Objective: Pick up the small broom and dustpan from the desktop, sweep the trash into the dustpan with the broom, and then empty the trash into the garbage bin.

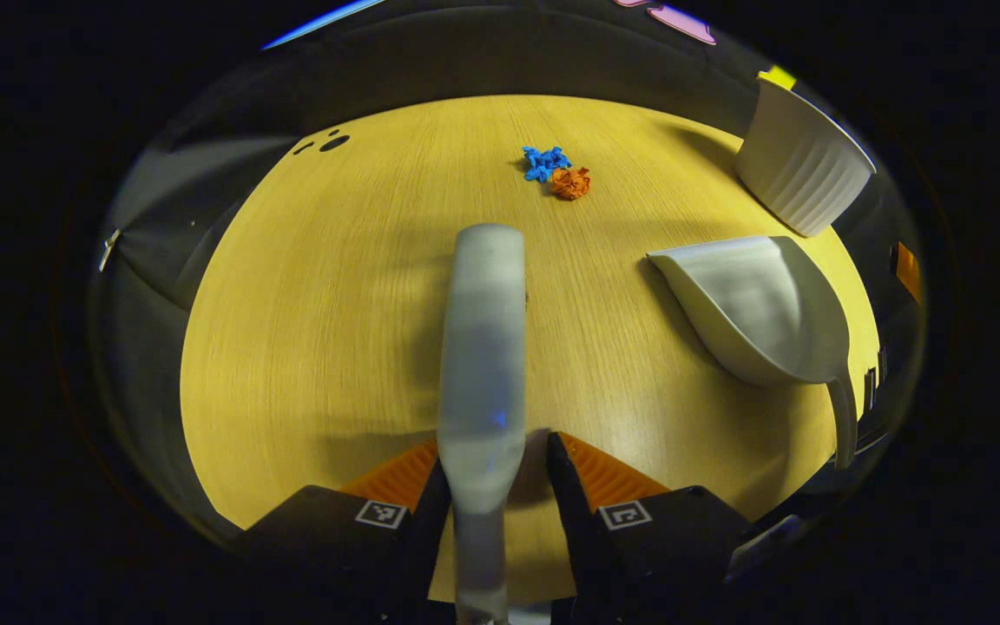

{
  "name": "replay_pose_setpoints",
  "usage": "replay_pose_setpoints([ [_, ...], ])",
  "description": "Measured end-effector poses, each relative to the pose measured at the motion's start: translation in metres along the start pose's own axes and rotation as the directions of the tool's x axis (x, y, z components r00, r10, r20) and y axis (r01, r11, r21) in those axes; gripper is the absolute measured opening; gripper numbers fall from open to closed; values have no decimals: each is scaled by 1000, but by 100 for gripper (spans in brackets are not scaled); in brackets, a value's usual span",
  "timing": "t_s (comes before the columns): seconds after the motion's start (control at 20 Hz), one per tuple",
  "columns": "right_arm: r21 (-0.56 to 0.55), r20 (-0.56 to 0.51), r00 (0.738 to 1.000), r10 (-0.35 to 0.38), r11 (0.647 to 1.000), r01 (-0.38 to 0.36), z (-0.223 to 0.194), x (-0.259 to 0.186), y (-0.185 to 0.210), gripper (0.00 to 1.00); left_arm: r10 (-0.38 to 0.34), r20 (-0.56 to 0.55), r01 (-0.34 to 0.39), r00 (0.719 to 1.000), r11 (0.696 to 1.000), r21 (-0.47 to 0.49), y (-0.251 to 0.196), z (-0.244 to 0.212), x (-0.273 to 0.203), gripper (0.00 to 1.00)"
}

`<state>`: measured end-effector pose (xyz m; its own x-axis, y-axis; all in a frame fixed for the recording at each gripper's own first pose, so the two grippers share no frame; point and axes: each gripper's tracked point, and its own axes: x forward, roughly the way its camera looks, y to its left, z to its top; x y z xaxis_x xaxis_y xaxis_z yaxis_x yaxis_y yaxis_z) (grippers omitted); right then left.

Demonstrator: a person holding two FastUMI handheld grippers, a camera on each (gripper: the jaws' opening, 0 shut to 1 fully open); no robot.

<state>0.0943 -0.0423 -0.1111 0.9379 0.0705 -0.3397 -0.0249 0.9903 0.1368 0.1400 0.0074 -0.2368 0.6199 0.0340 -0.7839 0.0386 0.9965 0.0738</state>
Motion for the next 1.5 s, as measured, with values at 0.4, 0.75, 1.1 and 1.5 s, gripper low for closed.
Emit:
replay_pose_setpoints([
  [0.4,24,-68,998,16,1000,-14,-19,-1,-3,99,5,97,-5,995,1000,-6,-3,0,1,29],
  [0.75,46,-113,993,13,999,-8,-35,-22,1,99,-2,184,12,983,999,-53,2,4,-18,24],
  [1.1,64,-235,972,25,998,-11,-75,-31,14,99,1,293,37,956,992,-125,19,-4,-78,24],
  [1.5,63,-373,926,-48,995,77,-135,-3,-2,99,44,284,15,958,979,-203,41,-47,-106,23],
])
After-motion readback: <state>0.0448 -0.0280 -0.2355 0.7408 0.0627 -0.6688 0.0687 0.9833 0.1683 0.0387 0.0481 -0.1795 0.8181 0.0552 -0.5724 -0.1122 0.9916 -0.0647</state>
